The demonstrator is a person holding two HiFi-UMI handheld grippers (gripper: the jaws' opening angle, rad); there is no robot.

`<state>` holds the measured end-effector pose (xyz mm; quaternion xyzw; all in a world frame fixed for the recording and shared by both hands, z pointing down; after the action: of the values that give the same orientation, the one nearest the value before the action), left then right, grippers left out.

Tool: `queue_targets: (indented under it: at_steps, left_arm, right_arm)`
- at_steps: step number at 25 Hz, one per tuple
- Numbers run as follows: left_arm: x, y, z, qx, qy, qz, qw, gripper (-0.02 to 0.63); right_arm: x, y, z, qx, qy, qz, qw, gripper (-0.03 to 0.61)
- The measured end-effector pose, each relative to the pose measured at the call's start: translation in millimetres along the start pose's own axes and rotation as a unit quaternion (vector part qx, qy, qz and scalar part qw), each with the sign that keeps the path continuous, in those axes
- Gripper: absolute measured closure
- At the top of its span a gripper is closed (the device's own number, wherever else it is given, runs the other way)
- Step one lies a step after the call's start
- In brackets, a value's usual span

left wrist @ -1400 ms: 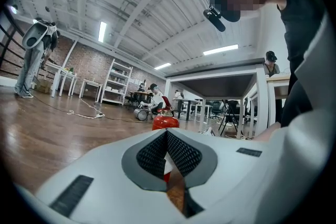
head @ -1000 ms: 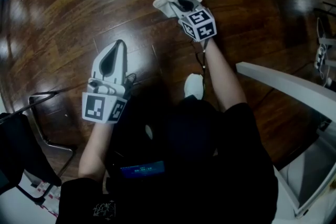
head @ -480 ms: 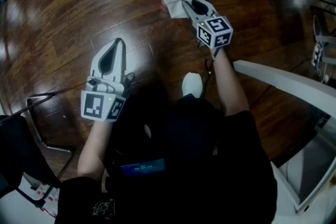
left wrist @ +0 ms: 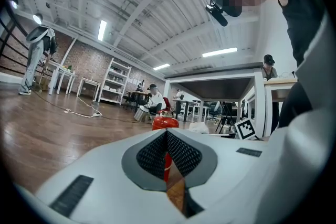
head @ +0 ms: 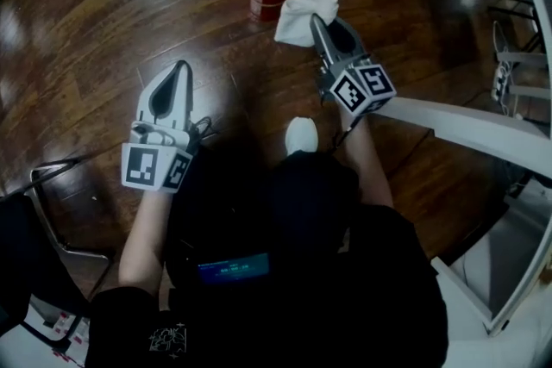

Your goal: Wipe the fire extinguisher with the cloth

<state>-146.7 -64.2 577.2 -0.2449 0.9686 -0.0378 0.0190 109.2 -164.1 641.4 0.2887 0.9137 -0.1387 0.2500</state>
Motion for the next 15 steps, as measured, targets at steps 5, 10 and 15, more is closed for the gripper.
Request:
queue_targets:
  at_steps: [5, 10, 15]
  left_arm:
    - [7, -2, 4, 0.0, -0.021, -0.004, 0.9998, 0.612]
    - [27, -3, 49, 0.012, -0.036, 0.004, 0.9993, 0.612]
    - [18, 17, 166, 0.037, -0.028, -0.01, 0.9989, 0.612]
  right_arm:
    - [26, 40, 4, -0.016, -0.012, 0.005, 1.0, 0.486]
    - [40, 80, 41, -0.006, 0.003, -0.019, 1.0, 0.486]
    - [97, 137, 118, 0.041, 0.01, -0.057, 0.997, 0.485]
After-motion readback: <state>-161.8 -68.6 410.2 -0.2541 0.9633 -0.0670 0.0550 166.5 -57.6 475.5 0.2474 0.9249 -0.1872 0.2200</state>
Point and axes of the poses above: the fingertips, and each gripper's own axes: y backward along the fingers, x to its left, z out of its top, the point moved 2 cm from there along y, backward along the fingers, and after that the axes turned 15 degrees about -y, right-handed, at the moved point
